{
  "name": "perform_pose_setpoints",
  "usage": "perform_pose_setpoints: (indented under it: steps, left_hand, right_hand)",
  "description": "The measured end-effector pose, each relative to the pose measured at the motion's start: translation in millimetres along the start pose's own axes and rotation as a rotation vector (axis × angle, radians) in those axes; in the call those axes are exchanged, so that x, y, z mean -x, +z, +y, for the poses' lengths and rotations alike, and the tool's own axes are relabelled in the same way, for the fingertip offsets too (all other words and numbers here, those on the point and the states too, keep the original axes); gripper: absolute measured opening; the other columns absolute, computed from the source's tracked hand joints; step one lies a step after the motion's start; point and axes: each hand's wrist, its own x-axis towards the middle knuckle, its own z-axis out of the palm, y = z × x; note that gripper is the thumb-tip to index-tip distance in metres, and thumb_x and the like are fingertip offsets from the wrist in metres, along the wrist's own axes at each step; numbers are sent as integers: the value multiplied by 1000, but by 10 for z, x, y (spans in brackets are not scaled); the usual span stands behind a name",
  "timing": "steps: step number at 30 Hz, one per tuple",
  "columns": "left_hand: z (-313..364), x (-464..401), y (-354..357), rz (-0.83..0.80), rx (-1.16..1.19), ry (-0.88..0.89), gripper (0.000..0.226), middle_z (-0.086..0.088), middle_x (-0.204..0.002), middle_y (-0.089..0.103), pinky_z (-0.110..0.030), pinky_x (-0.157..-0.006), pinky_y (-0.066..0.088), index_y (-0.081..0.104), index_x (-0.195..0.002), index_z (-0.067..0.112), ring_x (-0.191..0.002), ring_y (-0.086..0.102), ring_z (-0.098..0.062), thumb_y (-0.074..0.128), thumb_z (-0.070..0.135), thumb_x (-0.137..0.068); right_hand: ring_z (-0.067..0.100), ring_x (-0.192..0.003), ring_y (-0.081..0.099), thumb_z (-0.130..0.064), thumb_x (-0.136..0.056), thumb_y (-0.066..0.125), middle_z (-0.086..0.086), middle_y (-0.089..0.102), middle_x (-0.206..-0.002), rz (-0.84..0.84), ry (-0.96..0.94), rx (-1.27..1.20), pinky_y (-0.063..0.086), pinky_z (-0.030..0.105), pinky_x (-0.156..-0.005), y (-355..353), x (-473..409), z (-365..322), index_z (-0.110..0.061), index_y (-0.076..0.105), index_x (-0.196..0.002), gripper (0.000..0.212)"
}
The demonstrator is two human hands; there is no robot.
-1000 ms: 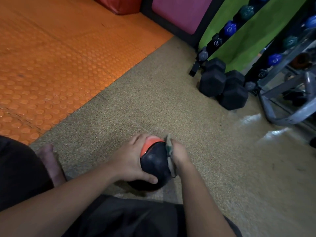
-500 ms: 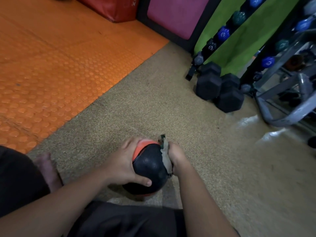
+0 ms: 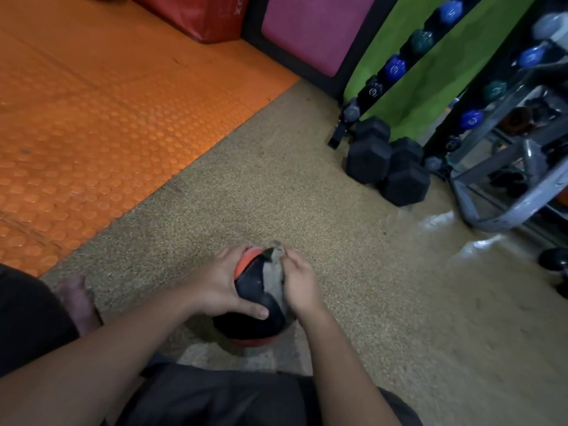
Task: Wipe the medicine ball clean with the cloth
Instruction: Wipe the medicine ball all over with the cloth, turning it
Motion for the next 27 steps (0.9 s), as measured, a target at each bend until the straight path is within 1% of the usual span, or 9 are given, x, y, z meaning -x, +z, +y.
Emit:
perform_pose_setpoints:
  steps: [3,6,9,13,15,18,21,24,27]
  left_hand:
    - [-131,156,-55,-67,99,8,133,25,-154,27,-36,-117,38,23,-150,56,-140,37,-4,99,72,-41]
    - [-321,234,-114,-83,270,-41,139,22,-156,36,-40,-117,44,25,-152,58,-143,44,-7,105,61,-38]
    - [-341,221,-149,-101,475,-92,132,20,-152,43,-32,-111,47,29,-146,61,-140,49,-8,108,50,-40]
    - [-305,158,-129,-111,600,-132,139,15,-161,37,-44,-121,41,27,-151,59,-146,44,-12,107,51,-39]
    - [-255,131,-166,-159,501,-123,141,17,-167,23,-47,-124,35,17,-154,63,-153,31,-12,105,57,-44]
    - [-168,143,-181,-162,173,-7,137,26,-169,5,-46,-129,23,8,-154,68,-158,11,-6,97,72,-49]
    - [-77,201,-105,-138,-56,103,145,33,-165,-12,-32,-125,13,0,-156,62,-154,-4,5,93,78,-45]
    - [-75,132,-109,-140,-70,119,147,31,-165,-11,-29,-128,10,-1,-156,55,-156,-8,3,95,74,-46]
    - [-145,-11,-159,-150,-18,161,138,16,-173,1,-34,-131,13,11,-164,38,-160,1,-4,91,69,-55]
  right_hand:
    - [33,-109,72,-61,-98,51,15,75,-117,-125,595,-508,56,44,-101,-39,-131,297,-14,76,-122,58]
    - [39,-120,67,-74,-94,47,19,70,-129,-201,685,-658,46,56,-112,98,65,370,-10,73,-128,77]
    - [37,-124,65,-69,-94,50,18,69,-132,-166,591,-690,42,56,-115,78,79,233,-11,70,-132,72]
    - [30,-116,70,-62,-101,42,13,75,-122,-172,476,-613,48,49,-111,-173,84,83,-20,80,-117,58]
    - [25,-116,70,-63,-99,49,6,75,-123,-170,406,-513,49,47,-109,-152,137,-9,-30,79,-118,48]
    - [16,-123,65,-73,-81,69,-8,72,-128,-123,312,-442,45,47,-113,-36,119,44,-37,69,-130,61]
    - [5,-115,61,-47,-99,60,-27,67,-109,103,149,-173,43,26,-98,8,104,35,-36,73,-115,23]
    - [0,-138,42,-38,-107,49,-17,55,-143,158,-234,222,30,17,-111,52,310,-79,-28,55,-146,40]
    - [11,-158,-5,-51,-106,32,-22,17,-168,-88,-531,781,1,39,-129,196,723,-138,-37,25,-162,58]
